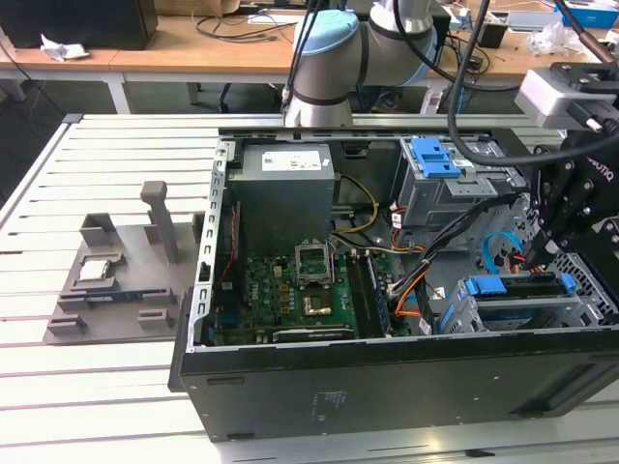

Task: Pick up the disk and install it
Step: 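Insert the second disk wire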

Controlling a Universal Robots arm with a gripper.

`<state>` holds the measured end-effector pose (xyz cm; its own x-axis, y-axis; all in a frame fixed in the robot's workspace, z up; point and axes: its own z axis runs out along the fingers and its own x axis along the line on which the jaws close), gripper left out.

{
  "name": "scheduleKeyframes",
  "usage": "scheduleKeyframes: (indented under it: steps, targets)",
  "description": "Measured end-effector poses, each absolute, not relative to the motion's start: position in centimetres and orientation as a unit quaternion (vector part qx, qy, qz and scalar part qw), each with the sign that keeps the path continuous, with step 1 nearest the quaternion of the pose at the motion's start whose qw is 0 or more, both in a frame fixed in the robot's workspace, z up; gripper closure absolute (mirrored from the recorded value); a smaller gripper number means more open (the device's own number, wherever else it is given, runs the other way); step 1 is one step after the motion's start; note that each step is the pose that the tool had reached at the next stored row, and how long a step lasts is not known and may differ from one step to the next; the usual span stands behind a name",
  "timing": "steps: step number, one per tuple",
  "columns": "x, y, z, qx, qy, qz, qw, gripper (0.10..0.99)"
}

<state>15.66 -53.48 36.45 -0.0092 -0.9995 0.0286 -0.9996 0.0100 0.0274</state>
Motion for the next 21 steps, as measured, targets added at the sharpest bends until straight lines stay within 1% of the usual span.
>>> scheduleKeyframes:
  steps: [5, 16, 21]
  targets:
    - [15.7, -54.6, 35.8, 0.704, -0.71, 0.001, 0.02, 0.984]
    - [15.7, -54.6, 34.9, 0.704, -0.71, 0.001, 0.02, 0.984]
    - [15.7, -54.0, 34.9, 0.704, -0.71, 0.001, 0.02, 0.984]
